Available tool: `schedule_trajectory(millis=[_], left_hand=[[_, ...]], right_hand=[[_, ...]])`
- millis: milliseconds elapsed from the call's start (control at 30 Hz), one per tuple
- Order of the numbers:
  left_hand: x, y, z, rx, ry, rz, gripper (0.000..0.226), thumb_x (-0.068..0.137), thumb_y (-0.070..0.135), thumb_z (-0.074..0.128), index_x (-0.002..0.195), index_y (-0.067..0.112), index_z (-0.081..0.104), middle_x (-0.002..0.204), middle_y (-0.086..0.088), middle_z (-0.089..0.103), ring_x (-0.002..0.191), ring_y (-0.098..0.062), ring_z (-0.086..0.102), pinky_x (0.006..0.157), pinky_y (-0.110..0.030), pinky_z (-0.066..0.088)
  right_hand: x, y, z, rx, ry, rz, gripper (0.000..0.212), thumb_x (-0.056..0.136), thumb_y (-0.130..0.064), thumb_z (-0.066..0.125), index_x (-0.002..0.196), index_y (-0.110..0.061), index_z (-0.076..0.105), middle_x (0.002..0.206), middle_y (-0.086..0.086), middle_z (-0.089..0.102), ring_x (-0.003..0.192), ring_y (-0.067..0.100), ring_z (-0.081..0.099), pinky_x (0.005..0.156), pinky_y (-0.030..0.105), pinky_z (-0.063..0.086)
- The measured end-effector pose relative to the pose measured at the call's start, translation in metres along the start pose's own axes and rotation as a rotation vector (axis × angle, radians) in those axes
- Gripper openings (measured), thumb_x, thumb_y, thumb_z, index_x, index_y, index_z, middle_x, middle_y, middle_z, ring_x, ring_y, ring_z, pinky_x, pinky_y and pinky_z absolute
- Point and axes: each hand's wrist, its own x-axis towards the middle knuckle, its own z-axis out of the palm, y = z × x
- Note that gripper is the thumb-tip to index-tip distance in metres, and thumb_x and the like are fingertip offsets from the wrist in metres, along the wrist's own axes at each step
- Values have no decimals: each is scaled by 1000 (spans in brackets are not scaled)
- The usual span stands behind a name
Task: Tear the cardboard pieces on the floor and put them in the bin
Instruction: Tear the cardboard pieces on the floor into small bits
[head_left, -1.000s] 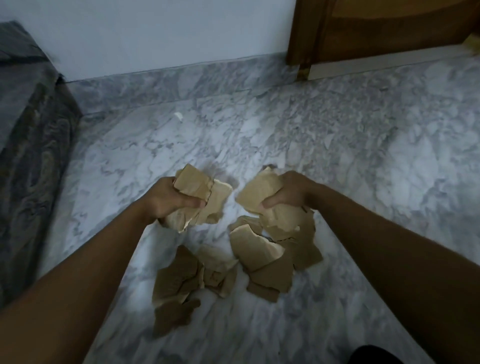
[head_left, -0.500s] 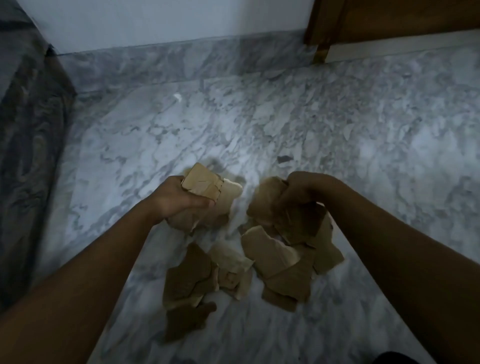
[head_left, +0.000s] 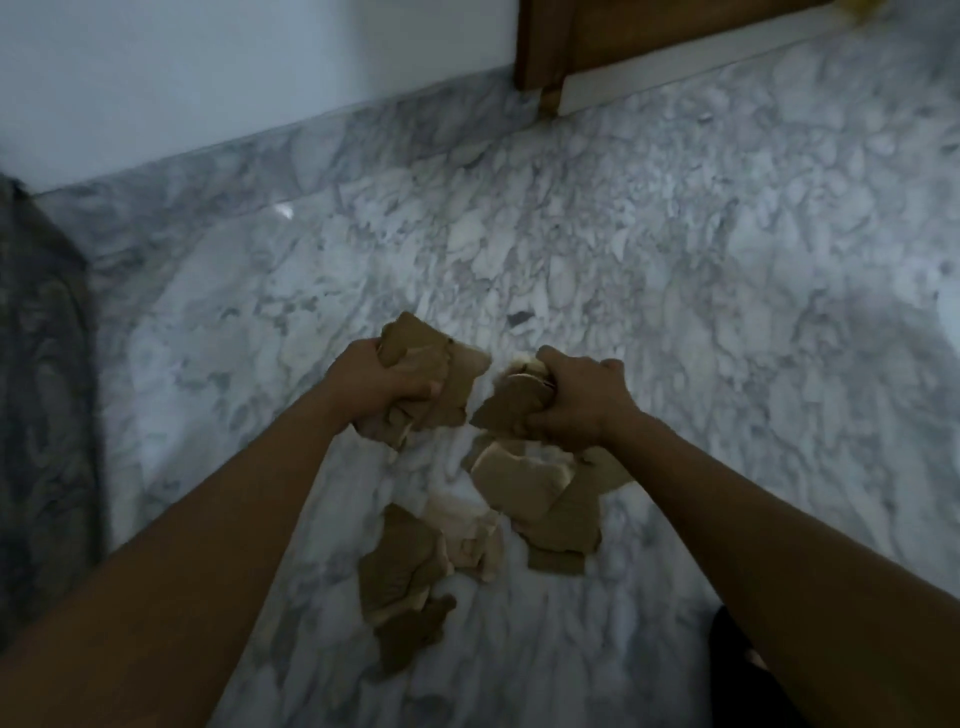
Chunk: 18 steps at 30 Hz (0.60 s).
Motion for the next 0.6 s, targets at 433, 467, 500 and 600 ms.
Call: schedule_trajectory(millis=[433, 467, 500, 600], left_hand=[[-47, 181, 57, -49, -197, 227, 34, 79, 20, 81, 108, 11, 67, 99, -6, 71, 85, -18, 68, 70, -27, 55], [-55, 199, 73, -65, -244, 246, 24, 83, 13, 76, 106, 11, 68, 99, -10, 72, 85, -22, 68, 69, -28, 55], [-63, 215, 89, -89, -285, 256, 19, 86, 10, 72, 104, 9, 69, 100, -14, 72, 86, -26, 69, 71, -31, 55], [-97, 261, 136, -130, -350, 268, 11, 91, 16, 66, 95, 7, 72, 99, -21, 72, 88, -32, 70, 81, -44, 58]], right_hand=[[-115, -24, -153, 1834, 388, 301, 48, 83, -24, 77, 126, -9, 65, 118, 12, 72, 108, 29, 70, 93, 47, 56], [-126, -19, -163, 1824, 473, 307, 46, 84, -23, 77, 126, -9, 65, 117, 12, 73, 107, 28, 71, 92, 46, 57], [-140, -14, -173, 1793, 557, 308, 44, 84, -22, 78, 124, -9, 66, 115, 11, 74, 104, 27, 72, 91, 46, 57], [-180, 8, -198, 1778, 782, 295, 38, 84, -21, 79, 118, -9, 68, 109, 12, 75, 101, 29, 73, 89, 50, 58]])
